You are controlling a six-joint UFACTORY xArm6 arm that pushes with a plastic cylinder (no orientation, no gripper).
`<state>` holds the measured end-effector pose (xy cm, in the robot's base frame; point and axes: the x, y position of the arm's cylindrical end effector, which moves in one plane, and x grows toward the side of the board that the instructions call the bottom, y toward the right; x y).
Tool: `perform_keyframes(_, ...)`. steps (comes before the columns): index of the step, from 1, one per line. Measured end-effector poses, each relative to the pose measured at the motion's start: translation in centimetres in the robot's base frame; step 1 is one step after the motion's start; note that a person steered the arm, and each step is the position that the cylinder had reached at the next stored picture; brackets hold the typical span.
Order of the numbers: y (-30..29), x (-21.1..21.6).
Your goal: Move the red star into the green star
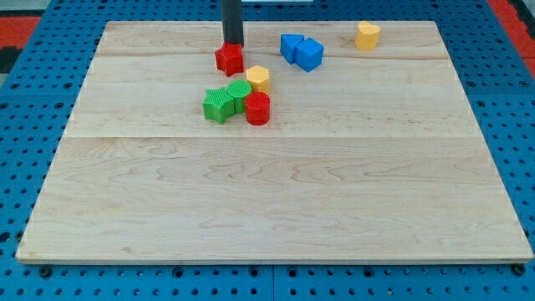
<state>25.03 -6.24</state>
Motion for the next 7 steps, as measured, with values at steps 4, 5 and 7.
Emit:
perform_keyframes(4, -4.7, 4.6)
perform_keyframes(5, -4.2, 2.0)
perform_keyframes(7, 0.2, 2.9)
